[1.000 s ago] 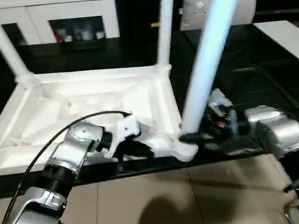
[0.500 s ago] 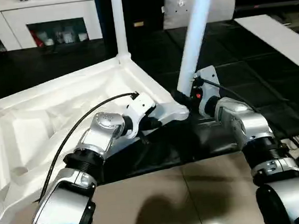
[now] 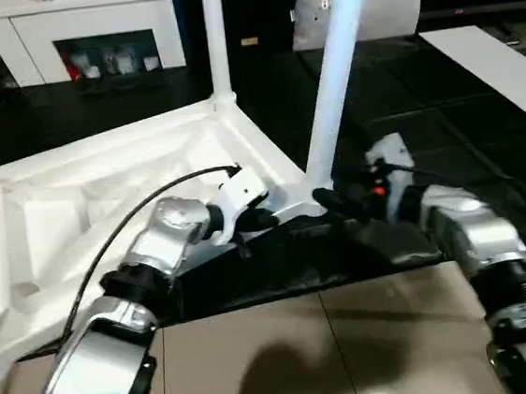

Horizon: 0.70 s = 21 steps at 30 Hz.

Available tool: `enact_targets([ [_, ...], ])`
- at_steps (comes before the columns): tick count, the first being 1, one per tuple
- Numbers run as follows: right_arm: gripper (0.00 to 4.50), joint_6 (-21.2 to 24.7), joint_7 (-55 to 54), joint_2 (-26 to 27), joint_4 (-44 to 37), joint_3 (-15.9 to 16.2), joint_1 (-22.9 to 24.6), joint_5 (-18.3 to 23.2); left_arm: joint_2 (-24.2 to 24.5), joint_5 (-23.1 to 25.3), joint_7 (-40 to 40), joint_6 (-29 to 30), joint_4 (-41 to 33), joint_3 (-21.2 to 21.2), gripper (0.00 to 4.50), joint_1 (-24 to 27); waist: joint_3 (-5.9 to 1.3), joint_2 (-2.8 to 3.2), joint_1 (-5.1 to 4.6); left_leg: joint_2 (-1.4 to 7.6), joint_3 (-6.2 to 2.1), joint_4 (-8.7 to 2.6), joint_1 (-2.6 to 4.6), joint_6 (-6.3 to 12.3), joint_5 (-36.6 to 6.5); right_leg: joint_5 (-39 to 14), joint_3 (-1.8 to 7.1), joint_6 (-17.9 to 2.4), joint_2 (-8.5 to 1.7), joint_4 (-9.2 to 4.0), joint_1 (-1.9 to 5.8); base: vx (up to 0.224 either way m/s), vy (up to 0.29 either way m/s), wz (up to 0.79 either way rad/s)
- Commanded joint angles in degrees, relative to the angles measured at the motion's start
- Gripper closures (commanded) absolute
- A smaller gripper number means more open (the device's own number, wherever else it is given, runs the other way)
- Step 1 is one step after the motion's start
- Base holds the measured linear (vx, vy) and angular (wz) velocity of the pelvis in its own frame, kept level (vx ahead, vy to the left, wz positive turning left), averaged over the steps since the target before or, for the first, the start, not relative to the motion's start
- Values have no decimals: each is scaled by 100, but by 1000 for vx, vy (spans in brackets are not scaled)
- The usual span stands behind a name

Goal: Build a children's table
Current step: Rotate leg to tighten

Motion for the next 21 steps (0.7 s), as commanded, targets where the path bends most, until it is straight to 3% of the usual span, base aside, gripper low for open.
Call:
enact_targets([
  [1,34,-112,405,-159,-140,89,56,20,130,125,-507,-353,-140,-262,450,76,-455,-11,39,530,-264,-377,102,498,-446,7,431,-1281,-715,-424,333,0,0,0],
  [7,60,-592,1449,-473,-112,289,79,91,449,-4,-1659,-932,-381,-513,450,251,-441,6,120,555,-256,-390,128,428,-630,-390,430,-1285,-731,-450,296,0,0,0],
  [9,78,-596,1640,-506,-170,347,100,124,463,-39,-1786,-961,-424,-532,450,258,-438,23,173,573,-242,-393,171,401,-689,-409,437,-1322,-730,-457,254,0,0,0],
  [15,129,-477,2484,-570,-304,653,118,241,475,-121,-2321,-1125,-517,-630,450,216,-438,-3,240,564,-255,-398,145,372,-749,-617,437,-1282,-758,-470,285,0,0,0],
  [21,176,-292,2823,-532,-282,762,107,299,463,-194,-2570,-1098,-621,-623,450,198,-451,-16,286,570,-262,-395,138,392,-621,-556,431,-1257,-757,-445,280,0,0,0],
])
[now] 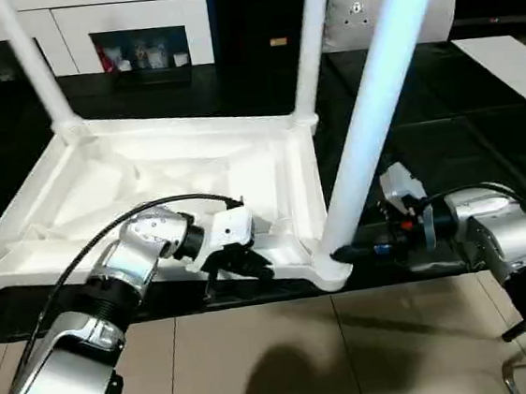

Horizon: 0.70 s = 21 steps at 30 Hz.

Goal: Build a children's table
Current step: Rotate leg to tighten

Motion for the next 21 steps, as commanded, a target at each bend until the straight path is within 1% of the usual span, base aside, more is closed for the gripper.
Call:
enact_targets([
  [1,184,107,110,-38,-106,44,5,78,-67,23,-293,-131,-207,-216,450,-45,-450,-15,-34,565,-261,-407,132,411,-606,-552,432,-1258,-750,-446,259,0,0,0],
  [3,207,153,167,-37,-95,62,1,113,-65,18,-308,-135,-193,-219,450,-50,-452,-14,-30,565,-263,-407,132,410,-592,-571,430,-1241,-750,-452,260,0,0,0],
  [5,214,228,251,-28,-92,87,-1,147,-71,3,-330,-110,-179,-203,450,-48,-452,-14,-27,569,-265,-407,135,409,-583,-554,429,-1236,-743,-447,254,0,0,0],
  [7,239,275,284,-15,-102,89,3,176,-79,-19,-345,-76,-177,-185,450,-42,-450,-15,-23,567,-267,-410,130,408,-586,-572,429,-1233,-749,-451,258,0,0,0],
  [9,246,405,308,24,-155,68,21,265,-107,-105,-381,123,-217,-124,450,-11,-452,-14,-24,567,-263,-410,137,380,-603,-636,428,-1235,-748,-455,259,0,0,0],
  [11,250,551,320,66,-270,23,62,370,-129,-146,-336,276,-264,-61,450,10,-455,-11,-22,571,-267,-411,133,392,-553,-547,429,-1244,-742,-442,261,0,0,0],
  [12,250,655,184,122,-351,-32,87,420,-179,-157,-168,520,-261,7,450,-10,-458,-13,-23,572,-269,-408,131,399,-533,-512,429,-1247,-743,-434,261,0,0,0],
  [13,251,823,-113,219,-415,-115,88,438,-266,-155,121,843,-223,116,450,-54,-454,-3,-25,569,-264,-407,139,406,-533,-484,428,-1264,-741,-440,252,0,0,0],
  [14,252,917,-409,308,-410,-154,61,385,-330,-186,289,998,-196,196,450,-81,-446,8,-33,581,-265,-417,145,375,-534,-498,436,-1293,-742,-435,234,0,0,0],
  [15,252,990,-738,400,-378,-179,22,294,-392,-230,437,1211,-186,275,450,-108,-437,-9,-53,567,-271,-423,131,305,-601,-667,432,-1282,-753,-455,255,0,0,0],
  [16,252,1040,-955,461,-358,-195,-5,230,-434,-259,530,1362,-182,329,450,-126,-431,-9,-57,554,-277,-427,129,276,-660,-809,425,-1260,-763,-478,260,0,0,0],
  [17,252,1040,-955,461,-358,-195,-5,230,-434,-259,530,1362,-182,329,450,-126,-417,-15,-70,539,-278,-432,134,208,-776,-1124,429,-1182,-773,-524,264,0,0,0],
  [18,252,1195,-1840,724,-151,-328,-176,42,-588,-340,886,1772,-197,492,450,-192,-415,-19,-116,539,-280,-443,125,138,-770,-1229,437,-1148,-768,-518,274,0,0,0],
  [19,252,1219,-1943,759,-121,-349,-201,31,-610,-350,933,1815,-199,511,450,-201,-414,-12,-142,534,-295,-451,127,107,-772,-1267,430,-1151,-766,-523,261,0,0,0],
  [20,252,1387,-2669,1001,76,-474,-371,-77,-780,-391,1328,2103,-191,644,450,-270,-417,-28,-220,530,-307,-460,110,56,-800,-1317,426,-1135,-764,-519,291,0,0,0],
  [21,252,1410,-3095,1126,168,-511,-452,-185,-875,-370,1586,2224,-164,686,450,-310,-409,-26,-287,518,-318,-471,96,26,-792,-1315,416,-1156,-753,-522,286,0,0,0],
])
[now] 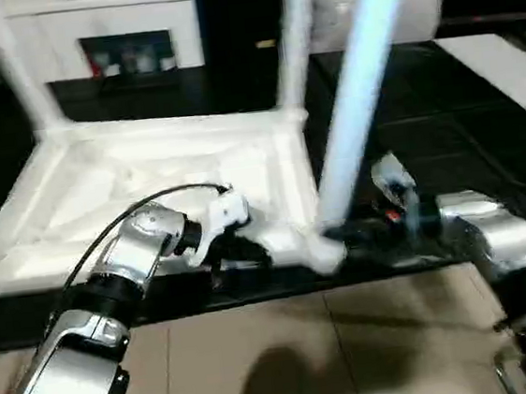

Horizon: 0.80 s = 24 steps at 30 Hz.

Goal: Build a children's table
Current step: Rotate leg to tighten

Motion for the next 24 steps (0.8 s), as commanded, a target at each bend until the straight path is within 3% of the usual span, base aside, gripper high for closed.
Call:
enact_targets([
  [1,253,354,-1452,514,364,-92,-391,-136,-544,-181,662,238,-52,100,450,-231,-418,-29,28,512,-313,-464,87,24,-816,-1322,423,-1157,-761,-534,286,0,0,0],
  [3,253,512,-1889,659,489,-253,-490,-121,-651,-114,928,350,-23,161,450,-257,-434,-35,-88,470,-301,-434,68,49,-655,-1072,436,-1220,-759,-534,315,0,0,0],
  [4,253,512,-1889,659,489,-253,-490,-121,-651,-114,928,350,-23,161,450,-257,-446,-37,-91,453,-285,-413,51,154,-490,-777,439,-1233,-740,-514,325,0,0,0],
  [5,253,330,-2144,808,550,-275,-516,-184,-778,89,1401,395,53,166,450,-309,-459,9,-80,454,-283,-403,53,204,-402,-592,438,-1248,-737,-497,324,0,0,0],
  [8,253,-119,-2424,923,627,-257,-480,-347,-852,390,1910,377,116,89,450,-348,-503,-17,-67,460,-266,-373,44,458,-60,300,432,-1347,-708,-404,312,0,0,0],
  [11,185,-99,-2466,992,647,-442,-459,-236,-884,378,2041,499,48,118,450,-341,-471,1,-47,471,-263,-387,62,520,-290,92,425,-1370,-713,-447,310,0,0,0],
  [16,153,-248,-1901,738,373,-471,-217,-51,-724,338,1800,376,-75,106,450,-266,-453,-1,-21,489,-263,-406,83,416,-542,-272,437,-1284,-722,-492,314,0,0,0],
  [21,108,-454,-1080,325,219,-431,-25,36,-464,350,1218,-98,-77,-23,450,-165,-462,9,40,491,-262,-390,63,483,-517,-131,425,-1275,-713,-471,324,0,0,0],
  [24,85,-475,-212,-153,5,-274,154,88,-174,281,449,-893,-80,-178,450,-40,-464,19,93,498,-266,-385,54,525,-534,-166,412,-1224,-710,-477,319,0,0,0],
])
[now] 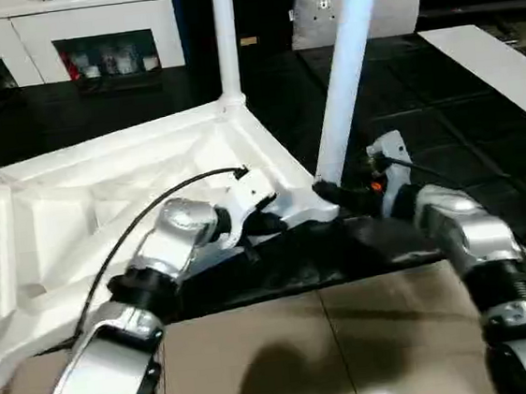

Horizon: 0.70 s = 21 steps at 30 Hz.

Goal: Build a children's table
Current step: Rotate leg to tighten

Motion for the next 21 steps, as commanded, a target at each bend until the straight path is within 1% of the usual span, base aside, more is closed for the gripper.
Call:
enact_targets([
  [1,77,-24,456,-210,-206,101,59,53,110,-38,-503,-497,-138,-119,450,-11,-463,8,52,505,-260,-368,101,482,-563,-180,422,-1194,-705,-455,363,0,0,0],
  [2,72,-18,513,-247,-218,118,68,54,133,-39,-558,-546,-131,-132,450,-8,-463,8,52,505,-260,-368,101,482,-563,-180,422,-1194,-705,-455,363,0,0,0],
  [3,68,-22,646,-333,-241,159,89,53,186,-33,-683,-636,-123,-161,450,-4,-462,17,80,510,-261,-370,120,463,-607,-278,416,-1205,-705,-464,339,0,0,0],
  [5,68,-77,796,-434,-243,217,97,16,259,-31,-867,-763,-106,-206,450,-2,-459,19,112,513,-261,-372,132,430,-655,-396,416,-1197,-713,-476,325,0,0,0],
  [6,68,-186,1206,-608,-263,335,120,-1,377,-48,-1212,-960,-94,-285,450,1,-460,37,162,518,-256,-371,148,387,-712,-528,421,-1185,-722,-489,315,0,0,0],
  [7,68,-235,1575,-711,-307,407,141,43,444,-69,-1452,-1079,-102,-341,450,4,-461,34,176,524,-253,-372,157,379,-723,-528,424,-1185,-719,-492,310,0,0,0],
  [8,85,-244,1667,-734,-319,421,146,56,458,-74,-1508,-1111,-101,-353,450,4,-468,31,203,528,-254,-368,148,394,-689,-410,427,-1196,-715,-469,321,0,0,0],
  [9,96,-331,1902,-794,-354,479,166,66,504,-72,-1674,-1205,-100,-410,450,5,-470,31,214,539,-254,-369,146,400,-656,-325,432,-1203,-714,-451,313,0,0,0],
  [10,103,-369,2055,-830,-372,526,177,75,537,-58,-1787,-1281,-87,-458,450,3,-474,22,249,537,-257,-363,147,427,-657,-267,421,-1228,-723,-443,307,0,0,0],
  [11,103,-414,2305,-886,-406,615,196,97,593,-32,-1971,-1402,-72,-542,450,1,-468,26,273,541,-258,-367,146,432,-682,-293,424,-1225,-729,-443,301,0,0,0],
  [12,116,-419,2351,-895,-413,632,200,102,604,-27,-2003,-1421,-72,-557,450,2,-467,15,287,541,-260,-368,138,439,-697,-342,424,-1208,-735,-447,313,0,0,0],
  [13,116,-399,2555,-927,-457,711,214,131,645,-28,-2180,-1480,-97,-610,450,6,-463,20,292,546,-263,-375,143,434,-706,-380,424,-1206,-733,-449,302,0,0,0],
  [15,142,-376,2703,-946,-499,770,227,158,674,-33,-2306,-1508,-129,-645,450,11,-460,19,299,544,-266,-376,145,414,-757,-507,419,-1199,-734,-463,301,0,0,0],
  [16,148,-320,2947,-953,-562,864,241,217,716,-29,-2517,-1576,-179,-708,450,16,-458,9,299,554,-267,-386,145,379,-779,-581,421,-1194,-738,-466,301,0,0,0],
  [17,152,-298,3009,-954,-575,889,242,239,726,-24,-2566,-1602,-186,-724,450,15,-459,13,305,555,-271,-385,144,369,-799,-624,424,-1198,-748,-469,306,0,0,0],
  [18,162,-281,3096,-947,-604,931,250,269,737,-15,-2628,-1642,-198,-746,450,19,-452,13,308,557,-271,-388,148,368,-835,-699,426,-1178,-751,-483,300,0,0,0],
  [19,186,-279,3106,-946,-609,936,251,273,738,-14,-2635,-1647,-200,-749,450,20,-453,-9,305,553,-270,-389,143,371,-825,-721,427,-1168,-749,-484,306,0,0,0],
  [20,186,-267,3171,-928,-620,949,256,292,741,-16,-2673,-1677,-197,-755,450,22,-454,1,308,552,-273,-390,139,365,-784,-742,425,-1157,-749,-482,305,0,0,0],
  [21,192,-241,3268,-905,-637,974,266,312,735,-27,-2714,-1721,-175,-752,450,19,-459,-2,311,549,-268,-384,144,361,-781,-758,424,-1154,-749,-484,301,0,0,0],
])
